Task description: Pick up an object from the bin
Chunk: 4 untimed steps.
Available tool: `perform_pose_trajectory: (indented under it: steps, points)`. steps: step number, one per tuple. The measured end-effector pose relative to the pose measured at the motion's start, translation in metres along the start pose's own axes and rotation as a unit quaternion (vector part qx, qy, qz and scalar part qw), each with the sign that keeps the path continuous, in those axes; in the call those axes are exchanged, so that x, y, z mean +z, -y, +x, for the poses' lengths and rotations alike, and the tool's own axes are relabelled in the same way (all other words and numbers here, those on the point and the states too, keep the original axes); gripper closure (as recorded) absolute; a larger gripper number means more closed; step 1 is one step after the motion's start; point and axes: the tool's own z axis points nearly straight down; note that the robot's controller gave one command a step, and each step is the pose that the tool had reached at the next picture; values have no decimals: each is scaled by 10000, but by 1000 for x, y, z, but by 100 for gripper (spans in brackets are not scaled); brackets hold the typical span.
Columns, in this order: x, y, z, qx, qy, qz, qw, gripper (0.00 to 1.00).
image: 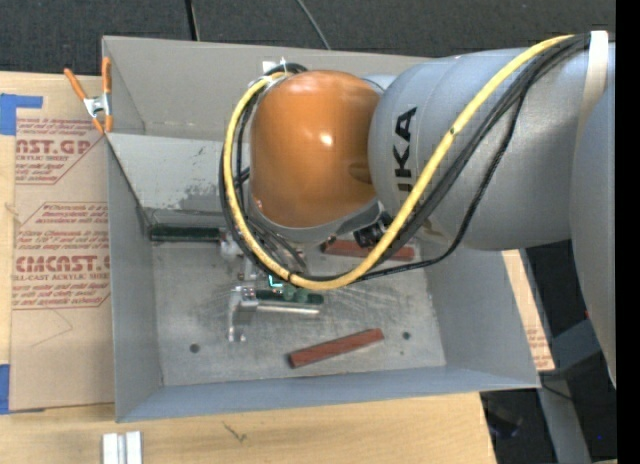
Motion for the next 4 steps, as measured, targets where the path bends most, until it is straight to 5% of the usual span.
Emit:
perform_pose_trajectory:
  steps: [1, 2, 3, 4]
  points:
    - [-4, 1, -2, 11, 37, -8, 10000, 0]
    - [103, 62, -23, 545, 32, -8, 9985, 100]
    - [103, 62, -23, 546, 32, -9, 9985, 100]
    - [61, 65, -25, 423, 15, 2, 9991, 100]
